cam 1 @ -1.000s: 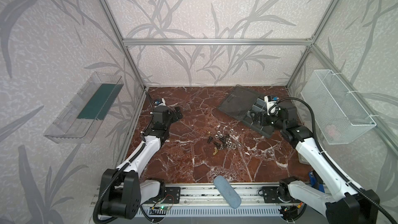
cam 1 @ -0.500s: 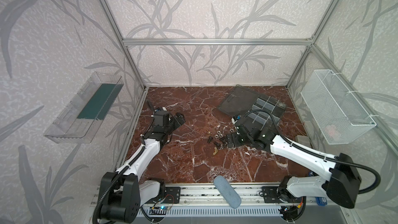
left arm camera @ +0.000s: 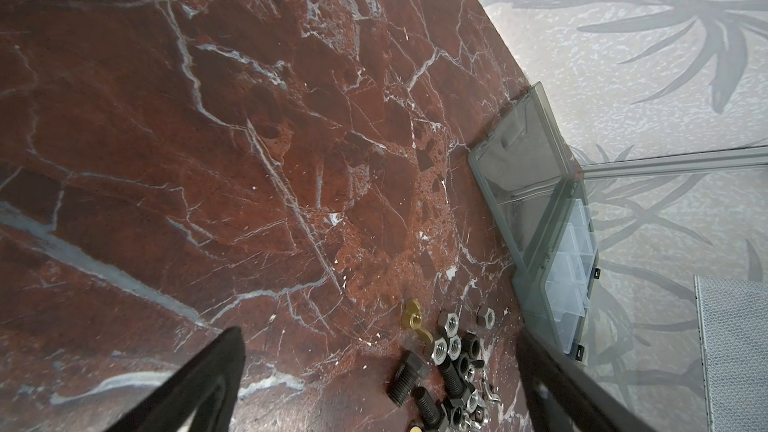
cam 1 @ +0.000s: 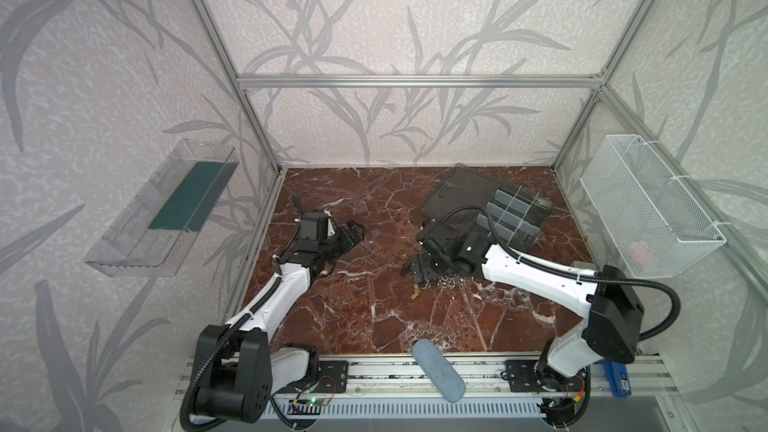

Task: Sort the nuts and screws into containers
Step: 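Move the right gripper over the pile of bolts and nuts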

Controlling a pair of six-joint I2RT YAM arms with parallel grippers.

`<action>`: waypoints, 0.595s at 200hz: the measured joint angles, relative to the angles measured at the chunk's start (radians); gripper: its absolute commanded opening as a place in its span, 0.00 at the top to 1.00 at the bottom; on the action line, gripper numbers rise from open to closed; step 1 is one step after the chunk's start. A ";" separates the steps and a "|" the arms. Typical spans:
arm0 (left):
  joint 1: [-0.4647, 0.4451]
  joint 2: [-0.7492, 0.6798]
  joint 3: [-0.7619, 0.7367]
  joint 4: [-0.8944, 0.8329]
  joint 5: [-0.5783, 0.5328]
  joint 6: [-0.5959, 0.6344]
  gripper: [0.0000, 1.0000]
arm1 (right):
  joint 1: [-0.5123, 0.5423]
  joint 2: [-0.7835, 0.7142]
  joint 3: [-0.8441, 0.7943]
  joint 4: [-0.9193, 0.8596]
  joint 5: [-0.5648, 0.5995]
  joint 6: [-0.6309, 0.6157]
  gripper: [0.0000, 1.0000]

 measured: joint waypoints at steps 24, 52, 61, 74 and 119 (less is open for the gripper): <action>0.000 -0.011 0.000 -0.014 0.008 -0.001 0.00 | 0.037 0.047 0.017 -0.042 -0.005 0.082 0.02; 0.000 -0.011 0.000 -0.030 0.019 0.000 0.00 | 0.059 0.099 0.040 -0.085 0.001 0.145 0.02; 0.000 -0.011 0.000 -0.037 0.022 0.000 0.01 | 0.061 0.116 0.051 -0.094 0.001 0.156 0.02; 0.000 -0.011 0.000 -0.043 0.025 0.001 0.01 | 0.071 0.141 0.064 -0.103 0.003 0.168 0.03; 0.000 -0.011 0.000 -0.047 0.034 0.005 0.00 | 0.086 0.205 0.078 -0.124 0.002 0.192 0.09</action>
